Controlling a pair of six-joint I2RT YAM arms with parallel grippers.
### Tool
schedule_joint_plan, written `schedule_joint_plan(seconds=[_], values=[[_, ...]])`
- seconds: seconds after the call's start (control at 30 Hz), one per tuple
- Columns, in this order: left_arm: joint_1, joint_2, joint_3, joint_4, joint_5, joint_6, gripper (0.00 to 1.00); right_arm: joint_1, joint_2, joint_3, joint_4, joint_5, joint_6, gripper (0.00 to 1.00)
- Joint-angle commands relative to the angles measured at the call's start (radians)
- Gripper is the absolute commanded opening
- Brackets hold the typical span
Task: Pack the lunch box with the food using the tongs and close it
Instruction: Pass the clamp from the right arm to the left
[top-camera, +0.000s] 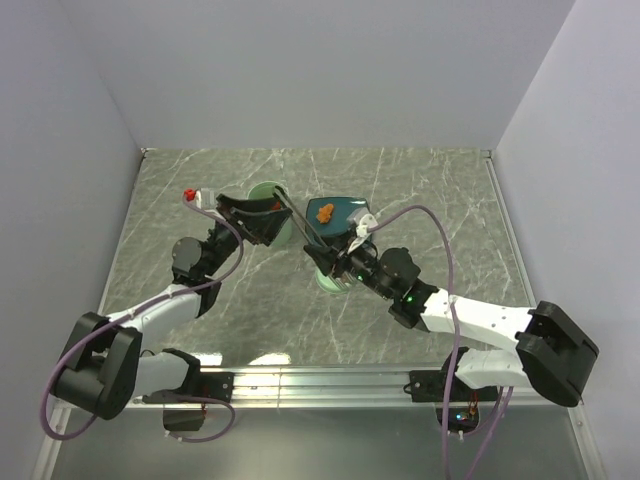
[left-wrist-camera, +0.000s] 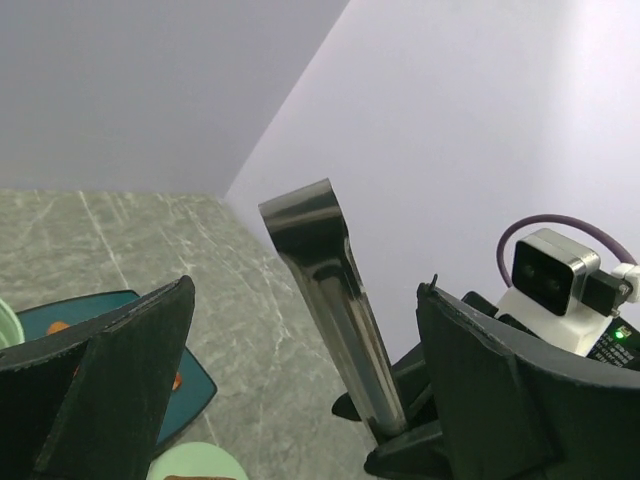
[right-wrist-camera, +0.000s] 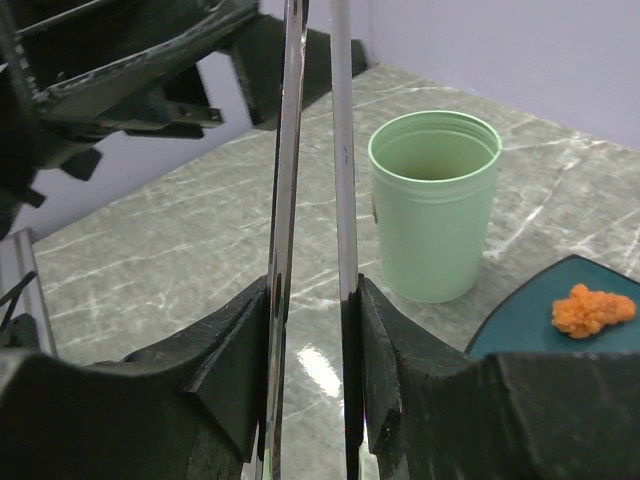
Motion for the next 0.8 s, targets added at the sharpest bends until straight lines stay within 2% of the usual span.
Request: schedule_joint_plan(seconds=[0.0, 0.23, 0.3, 0.33, 0.37, 0.47, 0.63, 0.67, 0.77], values=[[0.001, 0.026, 0.047, 0.121, 0.052, -0.071, 0.99, 0.019, 0.008, 0.021, 0.063, -0.018, -0.021, 0.45], [-0.001, 0.048, 0.057, 0.162, 0.072, -0.106, 0.99, 0.042, 0.071, 0.063, 0.057, -0.026, -0.029, 0.45], [-0.002, 0.057, 0.063, 0.162, 0.087, -0.106, 0.90, 0.047, 0.080, 0.074, 0.051, -0.025, -0.031, 0.45], [-0.002, 0.060, 0.066, 0.149, 0.095, -0.106, 0.82, 0.049, 0.083, 0.075, 0.049, -0.020, -0.032, 0.45], [-0.004, 0.065, 0.072, 0.136, 0.099, -0.097, 0.68, 0.049, 0.089, 0.078, 0.048, -0.018, -0.034, 0.45], [-0.011, 0.071, 0.095, 0.066, 0.121, -0.060, 0.51, 0.049, 0.098, 0.087, 0.037, -0.014, -0.035, 0.45], [-0.022, 0.085, 0.138, -0.025, 0.154, 0.000, 0.35, 0.049, 0.103, 0.118, -0.001, -0.005, -0.040, 0.46], [-0.024, 0.089, 0.142, -0.048, 0.157, 0.018, 0.28, 0.049, 0.104, 0.124, -0.024, -0.002, -0.041, 0.48], [-0.034, 0.085, 0.159, -0.086, 0.165, 0.072, 0.21, 0.049, 0.104, 0.149, -0.053, 0.014, -0.058, 0.55]])
